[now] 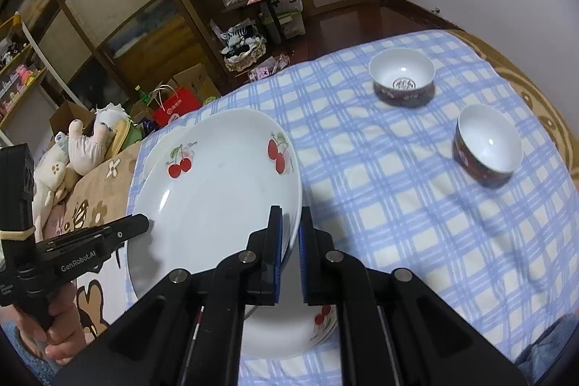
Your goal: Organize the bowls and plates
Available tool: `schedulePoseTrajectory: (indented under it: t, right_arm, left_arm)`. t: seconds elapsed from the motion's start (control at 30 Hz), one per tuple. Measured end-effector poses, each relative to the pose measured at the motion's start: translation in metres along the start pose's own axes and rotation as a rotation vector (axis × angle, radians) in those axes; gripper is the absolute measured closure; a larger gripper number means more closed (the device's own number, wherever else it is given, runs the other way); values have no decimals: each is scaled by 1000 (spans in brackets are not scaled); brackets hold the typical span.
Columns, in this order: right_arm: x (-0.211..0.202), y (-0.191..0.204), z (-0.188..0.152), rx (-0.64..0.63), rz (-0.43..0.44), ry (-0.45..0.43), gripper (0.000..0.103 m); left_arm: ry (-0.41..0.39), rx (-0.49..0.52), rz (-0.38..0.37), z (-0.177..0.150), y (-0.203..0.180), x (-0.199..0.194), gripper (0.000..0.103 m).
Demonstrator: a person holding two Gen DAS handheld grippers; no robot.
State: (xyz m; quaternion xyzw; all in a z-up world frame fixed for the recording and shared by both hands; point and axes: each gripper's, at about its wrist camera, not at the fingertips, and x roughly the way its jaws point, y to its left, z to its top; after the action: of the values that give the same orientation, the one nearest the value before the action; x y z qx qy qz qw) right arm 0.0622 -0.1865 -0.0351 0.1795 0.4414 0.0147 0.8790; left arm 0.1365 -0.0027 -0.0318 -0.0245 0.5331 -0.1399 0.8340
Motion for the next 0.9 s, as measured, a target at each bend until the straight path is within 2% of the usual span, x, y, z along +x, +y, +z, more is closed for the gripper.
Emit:
schedulePoseTrajectory:
  t: [0.4, 0.6, 0.9]
  right_arm:
    - [7, -4, -21, 6, -9, 28, 94]
    - [18, -5, -28, -1, -20, 56, 94]
    - [38, -10, -44, -1, -31, 111, 94]
  left_arm:
    - [21, 9, 6, -23, 3, 14, 92]
    - [37, 15, 55, -28, 1, 24, 92]
    - [79, -27, 34, -39, 11, 41, 92]
